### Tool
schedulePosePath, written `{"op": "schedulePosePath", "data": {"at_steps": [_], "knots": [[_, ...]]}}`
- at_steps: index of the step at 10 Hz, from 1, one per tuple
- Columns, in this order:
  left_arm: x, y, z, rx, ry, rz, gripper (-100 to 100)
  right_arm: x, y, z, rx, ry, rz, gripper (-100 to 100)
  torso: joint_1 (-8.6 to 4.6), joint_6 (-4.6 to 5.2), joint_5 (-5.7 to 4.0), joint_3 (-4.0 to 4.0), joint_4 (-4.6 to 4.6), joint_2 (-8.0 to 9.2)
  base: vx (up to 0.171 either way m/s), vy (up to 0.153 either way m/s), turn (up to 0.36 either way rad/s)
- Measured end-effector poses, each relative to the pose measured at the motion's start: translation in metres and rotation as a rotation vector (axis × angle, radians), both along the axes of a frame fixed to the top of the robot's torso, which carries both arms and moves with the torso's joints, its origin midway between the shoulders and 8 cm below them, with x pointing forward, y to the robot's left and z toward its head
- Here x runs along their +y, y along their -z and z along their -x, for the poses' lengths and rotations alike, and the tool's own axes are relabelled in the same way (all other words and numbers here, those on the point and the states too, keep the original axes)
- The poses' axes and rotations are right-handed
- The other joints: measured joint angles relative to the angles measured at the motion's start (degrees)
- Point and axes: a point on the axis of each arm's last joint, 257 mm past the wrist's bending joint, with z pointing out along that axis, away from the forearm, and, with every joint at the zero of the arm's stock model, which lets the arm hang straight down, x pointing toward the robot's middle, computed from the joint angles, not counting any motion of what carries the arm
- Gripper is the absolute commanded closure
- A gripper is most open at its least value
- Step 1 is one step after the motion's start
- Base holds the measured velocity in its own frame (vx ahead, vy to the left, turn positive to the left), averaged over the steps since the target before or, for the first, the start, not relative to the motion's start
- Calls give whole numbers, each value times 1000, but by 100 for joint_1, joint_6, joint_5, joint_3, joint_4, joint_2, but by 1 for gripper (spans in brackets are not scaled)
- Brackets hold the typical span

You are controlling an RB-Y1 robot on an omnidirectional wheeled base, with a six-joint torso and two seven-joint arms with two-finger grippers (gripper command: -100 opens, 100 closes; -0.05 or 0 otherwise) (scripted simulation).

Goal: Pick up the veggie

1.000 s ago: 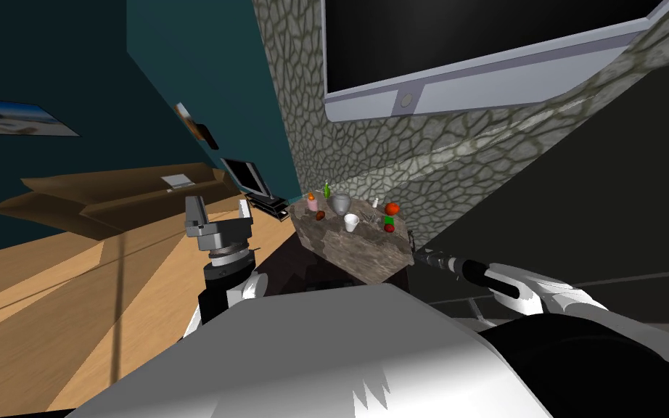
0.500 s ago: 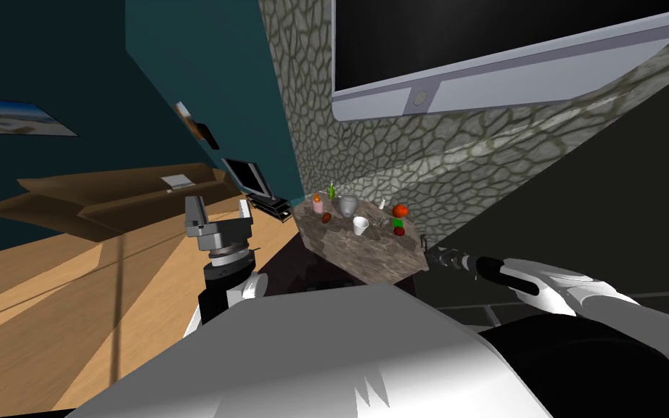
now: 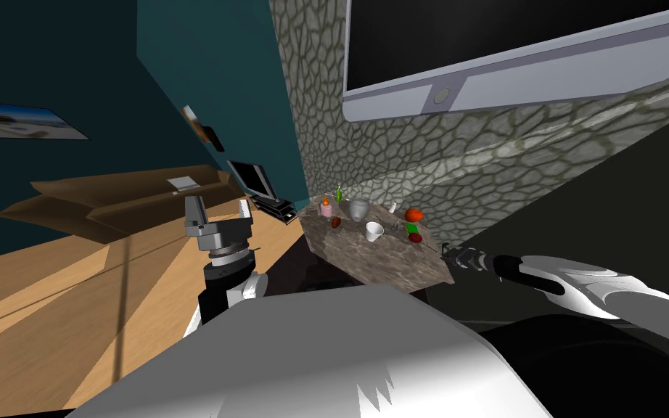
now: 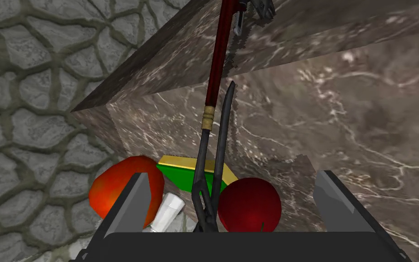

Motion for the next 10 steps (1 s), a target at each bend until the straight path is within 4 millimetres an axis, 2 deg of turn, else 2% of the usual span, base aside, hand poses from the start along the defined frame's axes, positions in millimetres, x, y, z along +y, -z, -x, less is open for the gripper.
{"op": "schedulePosePath", "data": {"at_steps": [2, 4, 8, 9, 10], "knots": [[0, 0, 0, 0, 0, 0, 0, -25, -10, 11, 49, -41, 99, -100, -6, 0, -1, 4, 1, 7, 134, 147, 55], [0, 0, 0, 0, 0, 0, 0, -39, -12, 22, 94, -79, 168, -100, -21, 0, -5, 5, 2, 10, 133, 115, 68], [0, 0, 0, 0, 0, 0, 0, -45, 5, 45, 168, -136, 217, -100, -58, 2, -15, 10, 4, 19, 102, 41, 51], [0, 0, 0, 0, 0, 0, 0, -45, 6, 46, 171, -139, 217, 0, -64, 4, -15, 20, 7, 38, 10, 2, 0], [0, 0, 0, 0, 0, 0, 0, -45, 6, 45, 170, -139, 217, -100, -67, 5, -16, 30, 12, 54, 19, -19, 88]]}}
